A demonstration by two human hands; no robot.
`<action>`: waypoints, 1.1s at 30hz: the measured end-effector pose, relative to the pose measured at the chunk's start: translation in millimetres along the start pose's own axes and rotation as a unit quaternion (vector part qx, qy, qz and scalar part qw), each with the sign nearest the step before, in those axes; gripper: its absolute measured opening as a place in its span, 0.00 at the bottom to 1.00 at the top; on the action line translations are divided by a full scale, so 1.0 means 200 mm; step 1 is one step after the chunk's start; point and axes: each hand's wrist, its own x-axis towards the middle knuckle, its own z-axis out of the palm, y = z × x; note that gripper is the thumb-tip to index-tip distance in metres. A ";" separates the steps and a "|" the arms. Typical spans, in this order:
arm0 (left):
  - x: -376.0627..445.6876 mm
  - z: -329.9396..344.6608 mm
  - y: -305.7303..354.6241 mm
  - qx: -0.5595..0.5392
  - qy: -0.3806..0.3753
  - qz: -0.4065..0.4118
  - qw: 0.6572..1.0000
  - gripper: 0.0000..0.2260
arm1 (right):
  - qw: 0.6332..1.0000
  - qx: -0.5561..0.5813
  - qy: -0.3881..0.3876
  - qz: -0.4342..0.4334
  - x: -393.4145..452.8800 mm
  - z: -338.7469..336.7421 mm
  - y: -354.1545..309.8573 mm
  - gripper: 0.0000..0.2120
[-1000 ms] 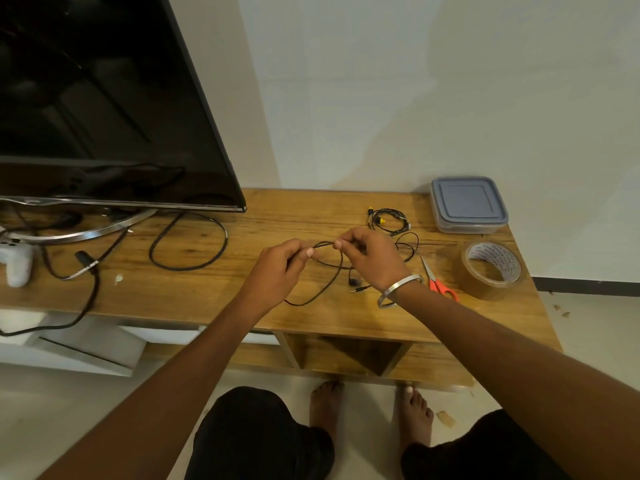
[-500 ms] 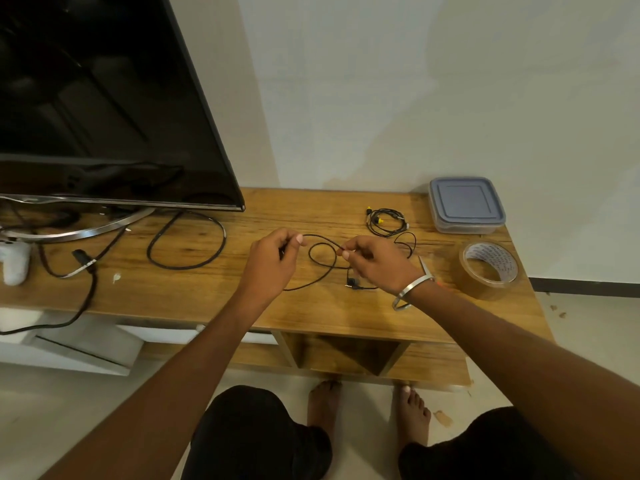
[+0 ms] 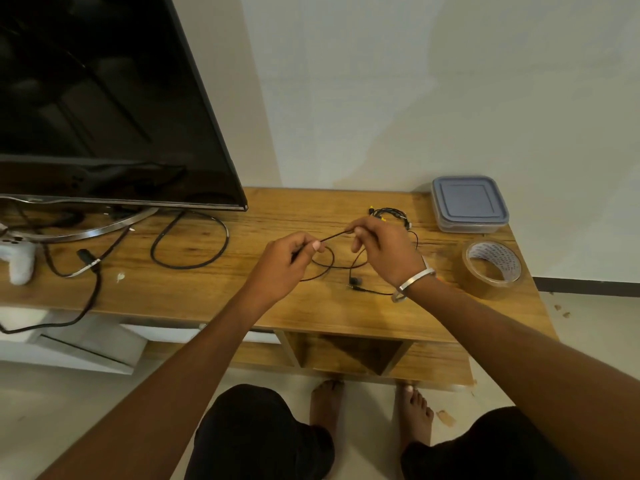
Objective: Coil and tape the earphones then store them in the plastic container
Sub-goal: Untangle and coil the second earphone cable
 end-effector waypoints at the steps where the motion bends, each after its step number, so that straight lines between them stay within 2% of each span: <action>1: 0.00 -0.01 0.00 0.000 0.004 -0.002 1.000 0.08 | 1.000 0.003 0.018 0.017 0.00 -0.01 0.01 0.10; 6: 0.01 -0.01 -0.02 0.000 0.026 -0.009 1.000 0.07 | 0.992 0.026 0.053 0.115 0.00 -0.07 0.08 0.08; 9: 0.02 0.02 -0.01 0.004 0.029 -0.004 1.000 0.07 | 0.989 0.045 0.002 0.138 0.00 -0.07 0.09 0.06; 12: 0.02 0.05 0.02 0.004 0.014 0.004 1.000 0.07 | 0.997 0.017 -0.061 0.054 -0.01 -0.04 0.03 0.15; 15: 0.04 0.08 0.06 0.008 -0.005 0.016 1.000 0.06 | 0.992 -0.078 -0.089 -0.054 -0.02 0.02 -0.02 0.20; 19: 0.05 0.08 0.06 0.020 -0.013 0.015 1.000 0.07 | 0.970 -0.209 -0.050 -0.115 -0.01 0.05 -0.06 0.13; 22: 0.05 0.07 0.05 0.026 -0.011 0.023 0.999 0.06 | 0.960 -0.247 -0.031 -0.128 0.00 0.03 -0.04 0.09; 26: 0.05 0.06 0.04 0.004 -0.024 0.019 1.000 0.08 | 0.979 -0.175 -0.052 -0.093 0.01 0.00 -0.02 0.08; 29: 0.03 0.04 0.02 -0.008 -0.028 0.003 1.000 0.08 | 0.994 -0.094 -0.015 -0.060 0.01 -0.05 0.01 0.07; 33: 0.00 0.00 -0.01 -0.011 0.000 -0.016 1.000 0.07 | 0.997 -0.058 0.050 0.020 0.01 -0.13 0.04 0.07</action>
